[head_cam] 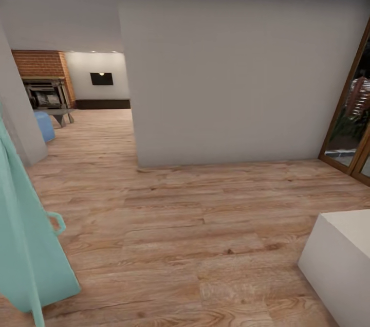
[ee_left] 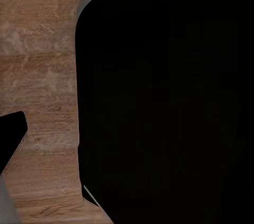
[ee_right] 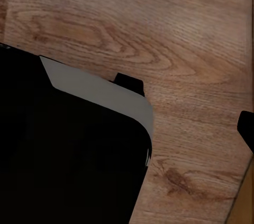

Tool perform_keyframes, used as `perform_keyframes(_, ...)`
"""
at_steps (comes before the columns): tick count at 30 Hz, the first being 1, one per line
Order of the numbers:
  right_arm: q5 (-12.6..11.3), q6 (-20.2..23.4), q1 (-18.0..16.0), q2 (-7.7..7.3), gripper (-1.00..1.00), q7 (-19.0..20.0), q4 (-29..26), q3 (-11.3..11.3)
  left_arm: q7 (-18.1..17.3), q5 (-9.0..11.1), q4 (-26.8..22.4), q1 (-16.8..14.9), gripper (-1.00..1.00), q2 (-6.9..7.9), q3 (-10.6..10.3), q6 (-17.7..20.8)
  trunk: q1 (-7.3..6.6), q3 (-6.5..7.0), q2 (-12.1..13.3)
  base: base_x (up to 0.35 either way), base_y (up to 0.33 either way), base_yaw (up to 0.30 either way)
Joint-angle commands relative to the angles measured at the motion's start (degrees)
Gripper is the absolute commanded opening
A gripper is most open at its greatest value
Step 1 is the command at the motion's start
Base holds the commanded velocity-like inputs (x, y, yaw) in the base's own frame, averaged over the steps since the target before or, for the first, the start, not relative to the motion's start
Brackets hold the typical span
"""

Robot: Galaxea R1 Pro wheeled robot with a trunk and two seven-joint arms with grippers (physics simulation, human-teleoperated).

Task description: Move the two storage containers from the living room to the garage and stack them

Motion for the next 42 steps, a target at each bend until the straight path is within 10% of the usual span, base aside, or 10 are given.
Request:
perform_keyframes(1,-0.53,-0.26,-0.05,0.04,1.0,-0.11,0.12,0.47,0.03,0.09,0.0,-0.02,1.0,0.0,0.04,-0.1,0.03,-0.06,-0.02,0.322,0.0,0.0)
perform_keyframes(42,-0.39,-0.26,-0.05,0.06,1.0,-0.11,0.11,0.56,0.1,0.17,-0.06,-0.02,1.0,0.0,0.13,-0.1,0.03,-0.06,-0.02,0.322,0.0,0.0)
